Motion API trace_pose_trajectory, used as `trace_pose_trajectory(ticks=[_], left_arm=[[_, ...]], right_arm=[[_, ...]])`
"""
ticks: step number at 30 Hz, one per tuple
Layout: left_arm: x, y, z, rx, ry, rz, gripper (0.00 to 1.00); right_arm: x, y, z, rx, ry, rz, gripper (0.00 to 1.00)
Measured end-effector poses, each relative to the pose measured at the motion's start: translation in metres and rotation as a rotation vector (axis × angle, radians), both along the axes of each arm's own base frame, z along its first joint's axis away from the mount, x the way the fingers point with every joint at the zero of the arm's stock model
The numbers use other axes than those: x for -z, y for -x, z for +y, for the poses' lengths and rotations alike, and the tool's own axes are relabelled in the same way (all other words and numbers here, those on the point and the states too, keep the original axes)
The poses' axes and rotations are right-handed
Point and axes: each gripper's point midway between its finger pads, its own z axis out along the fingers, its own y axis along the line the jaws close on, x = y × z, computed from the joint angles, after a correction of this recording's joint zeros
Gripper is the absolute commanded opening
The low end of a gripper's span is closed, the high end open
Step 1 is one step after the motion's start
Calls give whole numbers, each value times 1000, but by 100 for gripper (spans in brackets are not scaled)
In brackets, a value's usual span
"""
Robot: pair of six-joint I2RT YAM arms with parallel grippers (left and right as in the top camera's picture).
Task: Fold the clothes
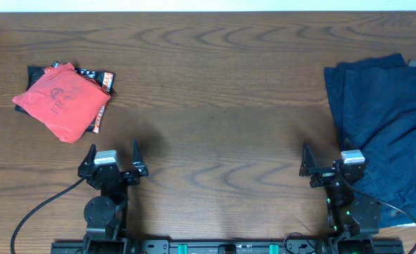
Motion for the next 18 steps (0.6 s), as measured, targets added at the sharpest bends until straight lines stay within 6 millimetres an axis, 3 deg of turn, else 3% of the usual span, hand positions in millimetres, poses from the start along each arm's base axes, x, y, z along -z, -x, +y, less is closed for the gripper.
trace_pose_trajectory(ticks=[18], left_arm=[[0, 0, 0, 1, -6, 1, 98]], right_arm=[[0, 0, 0, 0, 0, 0, 99]])
